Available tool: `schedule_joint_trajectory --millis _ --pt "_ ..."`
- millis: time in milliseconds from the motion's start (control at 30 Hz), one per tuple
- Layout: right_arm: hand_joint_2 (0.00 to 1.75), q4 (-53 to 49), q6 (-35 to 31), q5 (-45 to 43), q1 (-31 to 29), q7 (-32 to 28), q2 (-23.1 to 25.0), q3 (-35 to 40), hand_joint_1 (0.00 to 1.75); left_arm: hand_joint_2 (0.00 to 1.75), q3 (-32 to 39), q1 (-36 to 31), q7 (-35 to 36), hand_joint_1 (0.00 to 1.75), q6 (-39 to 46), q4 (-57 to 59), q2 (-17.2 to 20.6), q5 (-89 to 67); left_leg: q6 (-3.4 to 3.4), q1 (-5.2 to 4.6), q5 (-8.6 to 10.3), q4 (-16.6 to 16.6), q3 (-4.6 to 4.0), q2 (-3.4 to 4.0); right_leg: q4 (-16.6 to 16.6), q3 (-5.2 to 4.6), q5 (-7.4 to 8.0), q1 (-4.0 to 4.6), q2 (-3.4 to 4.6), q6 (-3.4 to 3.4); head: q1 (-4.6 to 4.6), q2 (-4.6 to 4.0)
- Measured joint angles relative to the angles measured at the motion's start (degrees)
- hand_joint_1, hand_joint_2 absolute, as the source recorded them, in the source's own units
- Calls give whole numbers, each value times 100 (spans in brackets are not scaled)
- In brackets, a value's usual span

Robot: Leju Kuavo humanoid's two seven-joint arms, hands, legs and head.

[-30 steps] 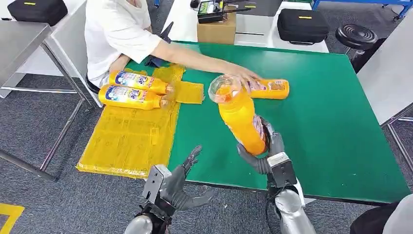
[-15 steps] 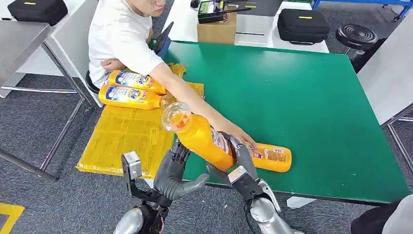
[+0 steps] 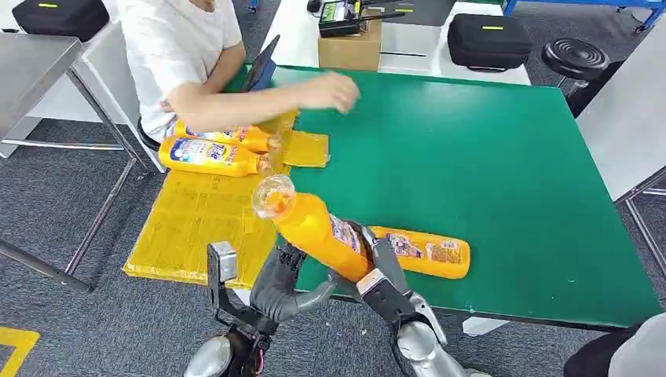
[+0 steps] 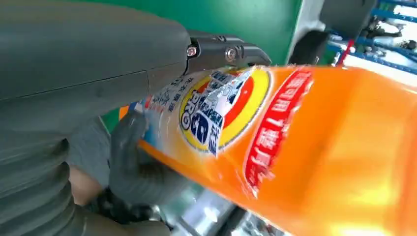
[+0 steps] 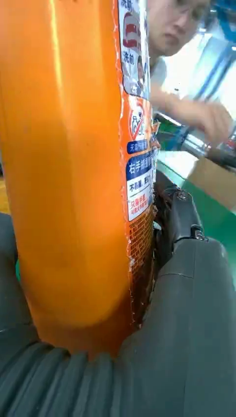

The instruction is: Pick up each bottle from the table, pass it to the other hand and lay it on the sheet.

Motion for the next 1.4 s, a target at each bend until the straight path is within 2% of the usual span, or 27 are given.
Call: schedule_joint_trajectory --millis 100,133,200,600,700,733,767,833,867,900,933,967,1133,1400 --pt "175 92 -2 107 -93 103 0 127 175 175 -15 -14 -247 0 537 210 2 -637 0 1 0 0 0 2 0 -3 0 0 1 0 -2 0" --pt "175 109 173 -27 -147 182 0 223 175 175 -24 -56 -648 0 1125 278 -9 -1300 0 1 0 0 0 0 0 -2 0 0 0 0 2 0" --pt "175 109 281 -135 -150 195 7 267 175 175 -26 -99 -809 0 1298 297 -31 -1552 0 0 0 0 0 -1 0 -1 0 0 0 0 0 0" --pt "175 232 605 -208 -230 236 11 505 175 175 11 -188 -798 0 1393 341 -140 -1373 0 0 0 0 0 1 0 -2 0 0 0 0 -2 0" --pt "175 267 751 -258 -245 212 11 542 175 175 39 -179 -711 2 1158 352 -175 -968 0 0 0 0 0 1 0 -1 0 0 0 0 0 0" --pt "175 282 796 -280 -249 195 11 566 175 175 53 -173 -708 68 1069 350 -199 -842 0 0 0 0 0 1 0 -1 0 0 0 0 2 0" --pt "175 299 839 -317 -255 171 11 592 175 175 65 -169 -711 175 1000 337 -223 -766 0 0 0 0 0 1 0 -1 0 0 0 0 0 0" --pt "175 345 903 -365 -288 131 22 645 175 175 81 -163 -737 175 899 289 -240 -647 0 0 0 0 0 1 0 -2 0 0 1 0 2 0" --pt "175 374 922 -387 -304 112 31 671 162 175 85 -156 -710 175 798 260 -240 -518 0 0 0 0 0 1 0 -1 0 0 0 0 -2 0" --pt "175 395 935 -419 -319 86 31 684 3 175 114 -147 -621 175 667 236 -240 -345 0 0 0 0 0 1 0 -1 0 0 0 0 0 0" --pt "175 422 948 -435 -336 52 31 700 0 175 162 -133 -487 175 476 212 -234 -111 0 0 0 0 0 0 0 -1 0 0 0 0 0 0" --pt "0 437 948 -444 -348 42 28 708 0 175 206 -122 -406 175 367 206 -227 31 0 0 0 0 0 1 0 -2 0 0 0 0 0 0" --pt "0 514 915 -461 -369 -48 28 730 0 175 328 -92 -188 175 -113 203 -221 583 0 0 0 0 0 0 0 -1 0 0 0 0 0 0" --pt "0 309 287 -514 -268 -220 131 728 0 175 643 -90 -112 175 -227 203 -236 1145 0 1 0 0 0 1 0 -3 0 0 0 0 -2 0"
